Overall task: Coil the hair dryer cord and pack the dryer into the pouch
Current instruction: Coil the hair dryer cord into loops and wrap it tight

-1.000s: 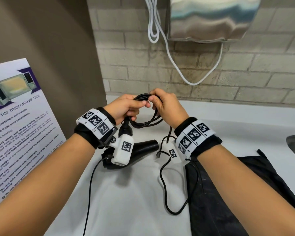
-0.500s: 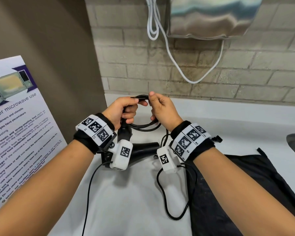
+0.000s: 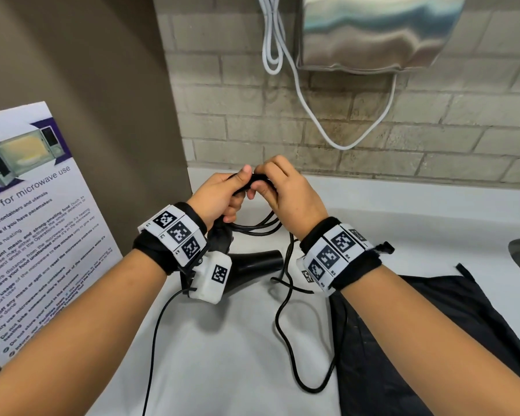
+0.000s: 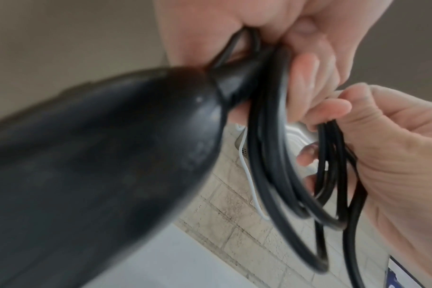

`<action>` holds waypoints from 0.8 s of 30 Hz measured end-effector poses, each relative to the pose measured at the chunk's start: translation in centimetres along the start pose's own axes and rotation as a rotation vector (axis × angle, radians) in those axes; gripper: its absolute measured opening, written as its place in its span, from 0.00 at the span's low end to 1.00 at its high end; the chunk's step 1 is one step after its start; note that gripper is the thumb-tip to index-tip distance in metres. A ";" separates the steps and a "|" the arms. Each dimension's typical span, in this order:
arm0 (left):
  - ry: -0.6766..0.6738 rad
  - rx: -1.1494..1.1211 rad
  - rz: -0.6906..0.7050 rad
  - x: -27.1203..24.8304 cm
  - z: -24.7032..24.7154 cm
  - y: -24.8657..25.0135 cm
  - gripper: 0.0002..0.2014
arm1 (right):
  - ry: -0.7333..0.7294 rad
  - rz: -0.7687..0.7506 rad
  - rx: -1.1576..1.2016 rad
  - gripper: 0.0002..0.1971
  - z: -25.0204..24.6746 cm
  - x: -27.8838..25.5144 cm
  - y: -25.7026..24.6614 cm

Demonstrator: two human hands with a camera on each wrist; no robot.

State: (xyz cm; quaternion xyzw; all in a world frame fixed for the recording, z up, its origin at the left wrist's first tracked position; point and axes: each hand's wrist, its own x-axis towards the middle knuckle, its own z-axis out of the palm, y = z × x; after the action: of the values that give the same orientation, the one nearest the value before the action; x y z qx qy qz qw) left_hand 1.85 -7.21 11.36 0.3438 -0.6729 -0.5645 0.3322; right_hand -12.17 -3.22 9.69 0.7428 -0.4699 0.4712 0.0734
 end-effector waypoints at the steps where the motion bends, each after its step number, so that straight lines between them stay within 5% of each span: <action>1: -0.001 -0.003 -0.010 -0.1 0.0 0.1 0.25 | -0.006 -0.025 -0.022 0.21 0.0 0.0 0.1; 15: 0.044 -0.105 -0.069 0.3 -1.4 0.3 0.21 | 0.007 -0.107 -0.307 0.19 -0.3 -1.1 2.0; 17: 0.062 -0.115 -0.078 0.5 -2.0 0.2 0.21 | -0.009 -0.038 -0.270 0.17 -0.6 -1.4 2.6; 21: 0.123 -0.171 -0.069 0.3 -3.2 -0.1 0.22 | 0.045 0.331 -0.041 0.08 -1.9 -1.7 4.6; 24: 0.131 -0.163 -0.066 0.3 -3.6 -0.3 0.22 | -0.054 0.322 0.040 0.11 -2.2 -1.8 4.4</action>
State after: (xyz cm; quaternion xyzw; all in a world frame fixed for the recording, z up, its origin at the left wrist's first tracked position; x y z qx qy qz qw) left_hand 4.72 -9.38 11.63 0.3737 -0.5900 -0.6043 0.3834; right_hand -17.08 -3.30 8.06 0.6714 -0.5753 0.4661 -0.0305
